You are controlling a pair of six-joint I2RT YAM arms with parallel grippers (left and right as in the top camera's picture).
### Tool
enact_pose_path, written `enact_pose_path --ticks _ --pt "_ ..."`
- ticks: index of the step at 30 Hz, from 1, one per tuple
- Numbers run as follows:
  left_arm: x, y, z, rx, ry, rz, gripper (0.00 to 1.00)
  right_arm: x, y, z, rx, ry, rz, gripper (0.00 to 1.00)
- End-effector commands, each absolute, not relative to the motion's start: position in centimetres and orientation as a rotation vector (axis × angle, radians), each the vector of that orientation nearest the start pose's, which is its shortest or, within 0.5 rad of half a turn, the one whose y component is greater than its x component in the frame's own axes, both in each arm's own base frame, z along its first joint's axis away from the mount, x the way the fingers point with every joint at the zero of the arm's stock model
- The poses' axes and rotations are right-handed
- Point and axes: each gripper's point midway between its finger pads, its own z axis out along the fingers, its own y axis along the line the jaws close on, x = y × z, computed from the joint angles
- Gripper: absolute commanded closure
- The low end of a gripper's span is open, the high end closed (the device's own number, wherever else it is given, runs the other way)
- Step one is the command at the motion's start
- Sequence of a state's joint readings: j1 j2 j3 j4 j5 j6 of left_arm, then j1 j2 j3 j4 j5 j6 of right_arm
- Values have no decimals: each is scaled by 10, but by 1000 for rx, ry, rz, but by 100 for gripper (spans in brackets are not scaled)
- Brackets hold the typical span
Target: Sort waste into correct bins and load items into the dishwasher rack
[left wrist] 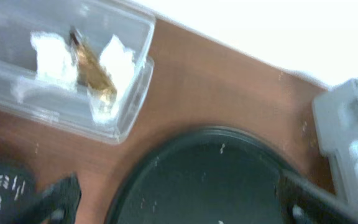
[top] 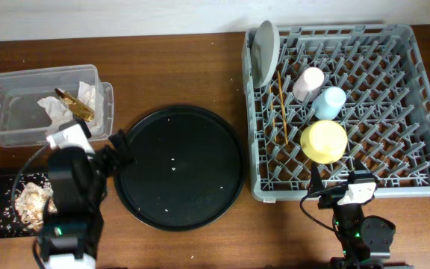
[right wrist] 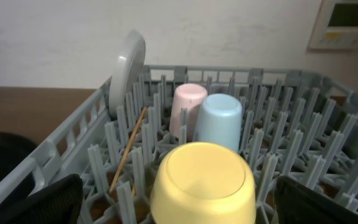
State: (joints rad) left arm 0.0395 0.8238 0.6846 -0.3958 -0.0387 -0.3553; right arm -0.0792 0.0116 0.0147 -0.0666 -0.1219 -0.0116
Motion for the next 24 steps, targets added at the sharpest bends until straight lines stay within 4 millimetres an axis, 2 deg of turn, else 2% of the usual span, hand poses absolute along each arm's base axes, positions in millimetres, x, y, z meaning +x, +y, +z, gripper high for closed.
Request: enact_pose_path --ticks 1,3,5,6,7,9,10,11,24 --pt "266 18 136 -417 2068 -128 0 246 0 159 -41 1635 21 2" --pt "252 20 119 -412 1973 -124 0 246 0 159 -41 1635 21 2" --pt "250 12 128 -212 1833 -83 0 246 0 159 -41 1635 21 2" --pt "254 -1 142 -17 1736 -45 0 246 0 159 -41 1635 21 2" --pt "252 -9 151 85 1675 -7 0 246 0 159 -41 1635 21 2" --pt "247 -3 148 65 1685 31 0 246 0 159 -41 1635 21 2" --pt "246 -2 157 63 1647 34 0 246 0 159 -41 1635 21 1" --pt "246 -1 156 57 1650 41 0 246 0 159 -41 1635 22 2" --pt "246 -1 156 57 1650 41 0 246 0 159 -41 1635 21 2"
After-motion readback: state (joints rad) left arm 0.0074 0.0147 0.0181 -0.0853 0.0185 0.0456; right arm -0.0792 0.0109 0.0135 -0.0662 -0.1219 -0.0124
